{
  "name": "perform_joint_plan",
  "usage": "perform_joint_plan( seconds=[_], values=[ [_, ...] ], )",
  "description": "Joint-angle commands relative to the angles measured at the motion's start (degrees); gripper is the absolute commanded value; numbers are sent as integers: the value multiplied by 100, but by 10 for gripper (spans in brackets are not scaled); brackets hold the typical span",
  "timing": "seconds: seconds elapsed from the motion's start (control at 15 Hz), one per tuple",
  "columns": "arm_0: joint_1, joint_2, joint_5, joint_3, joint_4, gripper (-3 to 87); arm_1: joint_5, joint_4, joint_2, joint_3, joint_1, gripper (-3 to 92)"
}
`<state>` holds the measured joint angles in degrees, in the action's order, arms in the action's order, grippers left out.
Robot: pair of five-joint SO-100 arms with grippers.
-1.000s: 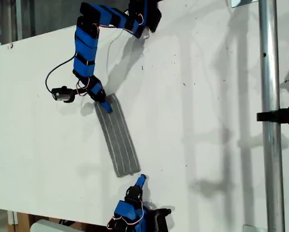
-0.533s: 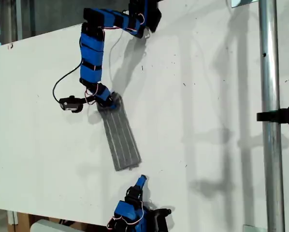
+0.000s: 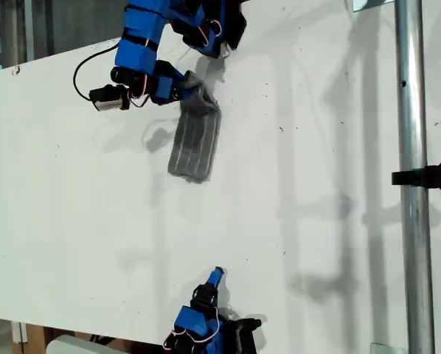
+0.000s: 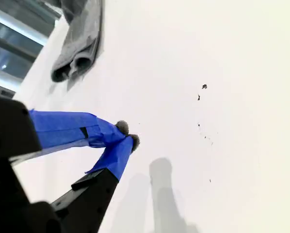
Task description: Grasp corners of a towel and fold twice.
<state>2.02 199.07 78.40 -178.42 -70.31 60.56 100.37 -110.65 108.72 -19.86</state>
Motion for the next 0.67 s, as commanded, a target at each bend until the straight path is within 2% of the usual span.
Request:
perform_joint_plan(
  seconds=[0.0,0.13,0.27,0.33,0.4,0.47,0.53,0.6],
  values=[
    [-62,18,-9,-26,44,-26,-387,-2030,369,-563,237,-2],
    [-88,18,0,-26,44,-26,-554,-3243,1336,-879,229,-2],
    [-141,18,70,-26,18,-26,-589,-4061,1828,-870,149,-2],
    [-105,18,26,-26,18,-26,-580,-4201,2065,-949,123,2],
    [-105,18,18,-26,26,-26,-519,-4263,2109,-958,97,119],
    [-97,18,9,-26,26,-26,-580,-4412,1916,-967,79,401],
    [-88,18,-9,-26,35,-26,-835,-4799,1397,-870,88,332],
    [-62,18,-44,-26,53,-26,-914,-5432,633,-571,53,171]
  ],
)
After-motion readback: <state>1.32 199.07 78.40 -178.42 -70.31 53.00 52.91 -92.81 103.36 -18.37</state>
